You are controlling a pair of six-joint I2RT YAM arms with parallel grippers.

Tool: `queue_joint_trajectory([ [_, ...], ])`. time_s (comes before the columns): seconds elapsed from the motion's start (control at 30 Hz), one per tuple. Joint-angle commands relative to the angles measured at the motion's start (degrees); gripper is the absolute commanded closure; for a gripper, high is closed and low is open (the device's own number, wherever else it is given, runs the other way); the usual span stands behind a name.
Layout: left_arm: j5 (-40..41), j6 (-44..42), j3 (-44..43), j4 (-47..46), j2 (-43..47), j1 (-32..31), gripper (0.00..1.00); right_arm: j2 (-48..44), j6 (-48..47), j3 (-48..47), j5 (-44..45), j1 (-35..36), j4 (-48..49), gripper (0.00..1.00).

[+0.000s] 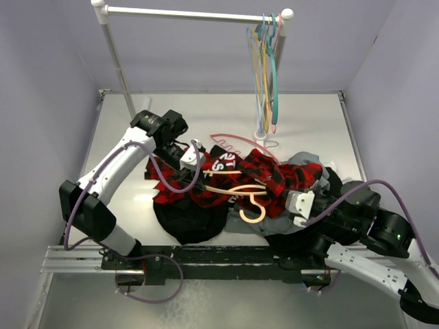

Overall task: Place the shirt on the hanger
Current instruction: Hang the shirt on the hanger.

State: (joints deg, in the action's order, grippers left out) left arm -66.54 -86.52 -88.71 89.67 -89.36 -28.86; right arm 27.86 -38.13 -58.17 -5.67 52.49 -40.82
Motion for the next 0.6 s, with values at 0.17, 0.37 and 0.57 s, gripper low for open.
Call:
queue_joint_trajectory([
  [0.17, -12.2, 12.4, -2.5, -0.9, 2.4, -0.6, 1.0, 9.1, -2.6, -0.5, -6.4, 0.2, -6.7, 1.0],
  [0.37, -11.3, 16.1, -1.9, -0.9, 3.4, -0.6, 1.0, 7.0, -4.8, 2.2, -6.7, 0.2, -2.1, 0.98],
  [0.57, -14.0, 16.5, -1.8, -0.9, 4.5, -0.6, 1.0, 7.2, -5.3, 3.6, -5.1, 0.2, -0.5, 0.62],
])
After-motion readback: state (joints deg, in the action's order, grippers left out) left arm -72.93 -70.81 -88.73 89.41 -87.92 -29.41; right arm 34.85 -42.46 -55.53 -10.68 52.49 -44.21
